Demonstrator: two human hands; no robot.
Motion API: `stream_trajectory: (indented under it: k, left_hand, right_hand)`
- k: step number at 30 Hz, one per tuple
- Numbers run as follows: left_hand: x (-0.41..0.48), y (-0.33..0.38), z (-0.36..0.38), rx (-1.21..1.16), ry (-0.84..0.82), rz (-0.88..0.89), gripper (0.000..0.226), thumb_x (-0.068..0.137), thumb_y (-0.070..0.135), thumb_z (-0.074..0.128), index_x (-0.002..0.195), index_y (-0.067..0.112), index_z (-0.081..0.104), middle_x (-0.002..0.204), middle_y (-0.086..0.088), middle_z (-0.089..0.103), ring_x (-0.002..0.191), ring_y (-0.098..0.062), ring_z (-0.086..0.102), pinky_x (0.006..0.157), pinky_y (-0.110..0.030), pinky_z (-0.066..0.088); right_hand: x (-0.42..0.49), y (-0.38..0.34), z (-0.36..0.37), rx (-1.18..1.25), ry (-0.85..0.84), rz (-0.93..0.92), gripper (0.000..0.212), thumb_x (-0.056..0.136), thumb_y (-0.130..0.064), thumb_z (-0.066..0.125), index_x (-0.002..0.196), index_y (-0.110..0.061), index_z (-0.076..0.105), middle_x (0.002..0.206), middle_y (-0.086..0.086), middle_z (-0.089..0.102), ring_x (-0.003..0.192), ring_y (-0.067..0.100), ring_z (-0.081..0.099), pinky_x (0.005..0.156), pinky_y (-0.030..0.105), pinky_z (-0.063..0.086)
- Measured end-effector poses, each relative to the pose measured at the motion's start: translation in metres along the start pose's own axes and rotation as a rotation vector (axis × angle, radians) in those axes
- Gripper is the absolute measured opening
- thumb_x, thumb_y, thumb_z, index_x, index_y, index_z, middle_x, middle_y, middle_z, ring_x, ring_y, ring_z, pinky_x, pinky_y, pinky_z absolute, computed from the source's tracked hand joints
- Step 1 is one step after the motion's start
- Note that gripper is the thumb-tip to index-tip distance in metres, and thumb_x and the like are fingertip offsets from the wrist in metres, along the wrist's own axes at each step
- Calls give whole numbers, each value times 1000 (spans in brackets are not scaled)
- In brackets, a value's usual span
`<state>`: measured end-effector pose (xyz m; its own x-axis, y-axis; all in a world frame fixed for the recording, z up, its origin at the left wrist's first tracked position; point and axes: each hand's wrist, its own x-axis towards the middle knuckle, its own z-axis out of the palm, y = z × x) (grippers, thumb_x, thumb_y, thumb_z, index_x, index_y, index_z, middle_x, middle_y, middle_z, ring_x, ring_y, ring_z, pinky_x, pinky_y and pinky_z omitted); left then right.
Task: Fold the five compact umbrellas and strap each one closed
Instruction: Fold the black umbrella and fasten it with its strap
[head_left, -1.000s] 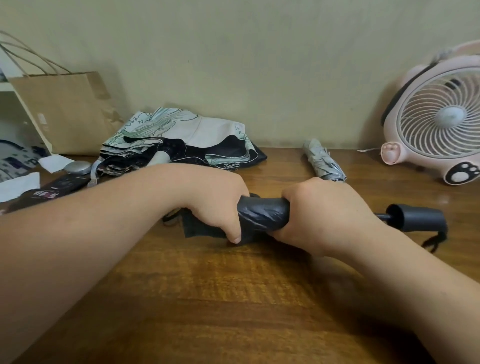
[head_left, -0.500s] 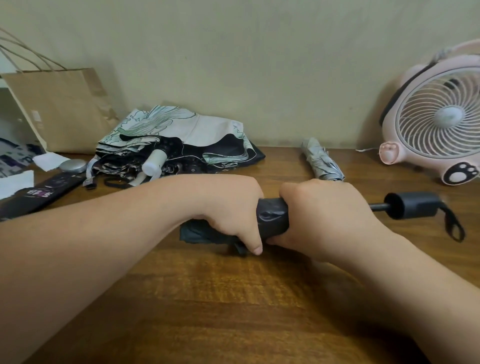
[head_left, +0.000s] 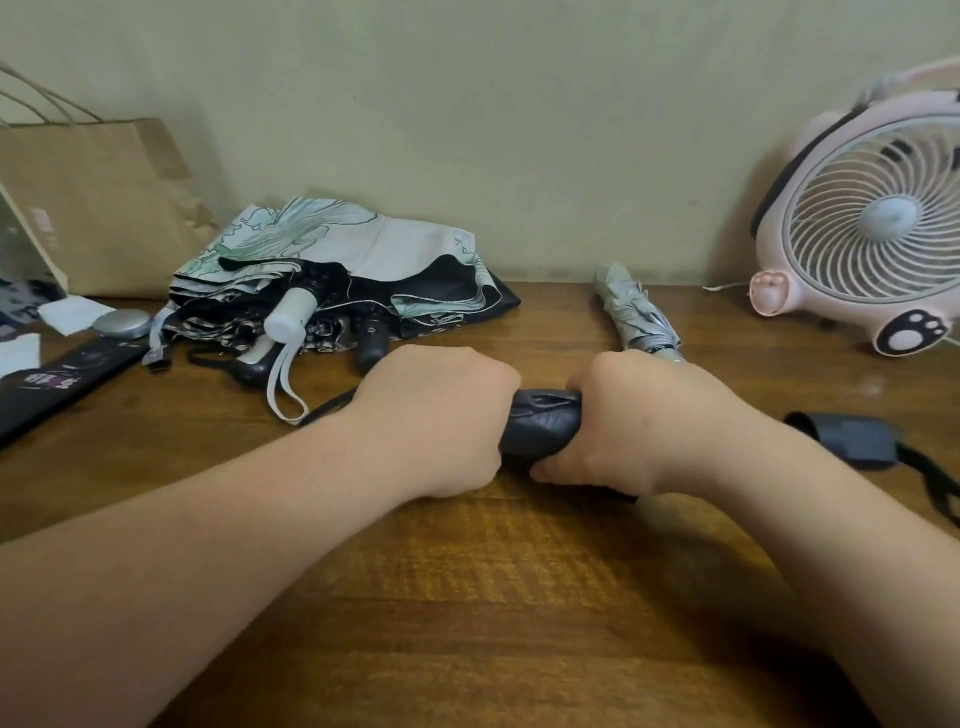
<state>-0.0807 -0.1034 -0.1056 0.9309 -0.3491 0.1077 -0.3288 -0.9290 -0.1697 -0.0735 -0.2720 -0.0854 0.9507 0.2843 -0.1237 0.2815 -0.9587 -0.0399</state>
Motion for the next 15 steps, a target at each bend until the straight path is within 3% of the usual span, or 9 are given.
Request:
stream_trajectory:
  k: [2,5,11,13,15]
  left_hand:
    - [5,-6,-6,-65,-129,23,17,85,40,67,86,29,54,80,7,60,71,-15,58,62,-35,53]
    - [10,-17,-16,-230,-348,59,30,79,43,79,93,20,66,84,-4,70,69,-19,64,62,-35,52]
    - [0,-36,-27,-288,-500,6,37,70,53,83,83,23,67,72,3,67,62,-15,62,61,-34,50]
    - [-9,-34,-29,-217,-493,-34,45,69,65,79,86,25,66,74,7,66,66,-12,62,64,-33,53]
    - [-19,-23,-25,-48,-330,-6,61,66,80,70,105,34,61,91,12,63,85,-10,63,74,-34,56]
  right_hand:
    - [-1,-2,6,-79,117,-7,53,68,-79,67,89,-31,62,78,-9,63,72,14,62,59,30,51]
    - [-5,-3,7,-128,217,-38,55,69,-82,63,92,-32,62,80,-10,61,73,15,61,60,31,49]
    - [-15,-11,-2,-43,71,-111,56,68,-81,67,95,-33,62,80,-10,62,73,13,61,65,32,55]
    - [-15,-13,-2,-53,17,-107,56,68,-80,68,94,-31,62,80,-10,63,72,14,63,67,34,57]
    - [-14,-14,-1,-82,-2,-91,57,65,-79,69,90,-28,62,77,-8,64,69,16,64,65,33,57]
